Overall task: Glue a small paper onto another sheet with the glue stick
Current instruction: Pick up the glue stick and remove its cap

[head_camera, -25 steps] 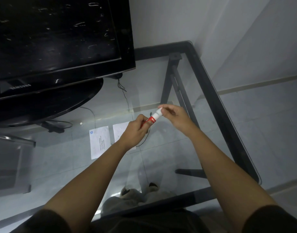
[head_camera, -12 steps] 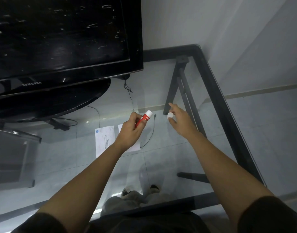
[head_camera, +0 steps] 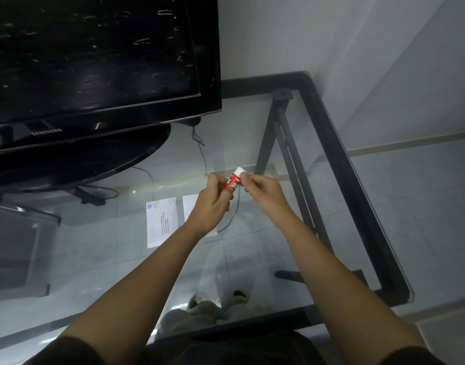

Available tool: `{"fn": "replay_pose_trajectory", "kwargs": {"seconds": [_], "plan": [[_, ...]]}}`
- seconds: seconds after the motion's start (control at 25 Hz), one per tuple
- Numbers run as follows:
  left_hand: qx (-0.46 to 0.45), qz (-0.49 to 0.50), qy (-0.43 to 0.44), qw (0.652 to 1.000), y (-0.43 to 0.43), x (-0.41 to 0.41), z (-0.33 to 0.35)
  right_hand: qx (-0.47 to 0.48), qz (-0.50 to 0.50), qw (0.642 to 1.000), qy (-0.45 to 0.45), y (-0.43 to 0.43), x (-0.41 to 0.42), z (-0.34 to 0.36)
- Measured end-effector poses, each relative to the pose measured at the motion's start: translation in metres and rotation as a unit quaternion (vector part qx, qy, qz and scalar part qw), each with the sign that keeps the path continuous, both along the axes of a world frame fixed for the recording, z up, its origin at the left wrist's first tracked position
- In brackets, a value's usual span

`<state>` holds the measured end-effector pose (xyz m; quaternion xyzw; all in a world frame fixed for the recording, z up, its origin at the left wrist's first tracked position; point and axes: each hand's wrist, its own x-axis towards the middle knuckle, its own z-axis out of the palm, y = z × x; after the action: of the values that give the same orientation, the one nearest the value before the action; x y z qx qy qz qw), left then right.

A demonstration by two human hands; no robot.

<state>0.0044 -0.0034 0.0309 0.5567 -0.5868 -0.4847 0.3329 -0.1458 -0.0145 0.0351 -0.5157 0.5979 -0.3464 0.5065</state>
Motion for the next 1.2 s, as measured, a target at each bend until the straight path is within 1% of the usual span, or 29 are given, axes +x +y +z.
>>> {"fn": "replay_pose_trajectory", "kwargs": {"seconds": [0.08, 0.16, 0.24, 0.28, 0.36, 0.44, 0.52, 0.68, 0.76, 0.88, 0.92, 1.0, 1.04, 1.08, 1.12, 1.2], "plan": [[0.002, -0.009, 0.012, 1.000, 0.001, 0.001, 0.000, 0.009, -0.036, 0.999, -0.034, -0.001, 0.001, -0.001], [0.051, 0.009, 0.061, 0.997, 0.003, 0.006, -0.005, 0.012, -0.072, 0.996, -0.048, -0.002, 0.001, -0.004], [0.116, 0.027, 0.147, 0.982, 0.008, 0.011, -0.009, 0.009, -0.075, 0.995, -0.059, -0.001, 0.001, -0.004], [0.128, 0.027, 0.181, 0.975, 0.009, 0.013, -0.010, 0.010, -0.068, 0.995, -0.073, 0.000, 0.001, -0.004], [0.125, 0.028, 0.213, 0.969, 0.009, 0.016, -0.012, 0.022, -0.058, 0.993, -0.102, 0.003, 0.003, -0.002], [0.120, 0.037, 0.220, 0.968, 0.006, 0.018, -0.010, 0.023, -0.037, 0.994, -0.103, 0.003, 0.002, 0.000], [0.137, 0.045, 0.227, 0.963, 0.004, 0.019, -0.009, 0.013, -0.004, 0.997, -0.079, 0.003, 0.002, 0.002], [0.200, 0.035, 0.254, 0.946, 0.001, 0.021, -0.010, -0.006, -0.006, 0.998, -0.065, 0.000, 0.002, 0.005], [0.207, 0.030, 0.271, 0.940, 0.002, 0.022, -0.008, -0.010, -0.005, 0.998, -0.055, -0.001, 0.002, 0.004], [0.157, 0.032, 0.246, 0.956, 0.003, 0.022, -0.005, -0.014, -0.020, 0.999, -0.037, -0.003, 0.004, 0.003], [0.130, 0.037, 0.218, 0.967, 0.005, 0.021, -0.004, -0.015, -0.025, 0.999, -0.034, -0.003, 0.006, 0.003], [0.057, 0.059, 0.122, 0.989, 0.007, 0.017, -0.005, -0.018, -0.029, 0.999, -0.030, -0.002, 0.008, 0.003], [0.024, 0.072, 0.077, 0.994, 0.008, 0.016, -0.005, -0.018, -0.029, 0.999, -0.031, -0.002, 0.009, 0.003], [0.011, 0.080, 0.057, 0.995, 0.008, 0.015, -0.006, -0.018, -0.029, 0.999, -0.034, -0.001, 0.009, 0.004], [0.028, 0.085, 0.068, 0.994, 0.008, 0.014, -0.005, -0.018, -0.029, 0.999, -0.038, -0.001, 0.010, 0.004], [0.115, 0.092, 0.157, 0.977, 0.006, 0.014, -0.002, -0.019, -0.033, 0.999, -0.039, -0.003, 0.009, 0.005]]}}
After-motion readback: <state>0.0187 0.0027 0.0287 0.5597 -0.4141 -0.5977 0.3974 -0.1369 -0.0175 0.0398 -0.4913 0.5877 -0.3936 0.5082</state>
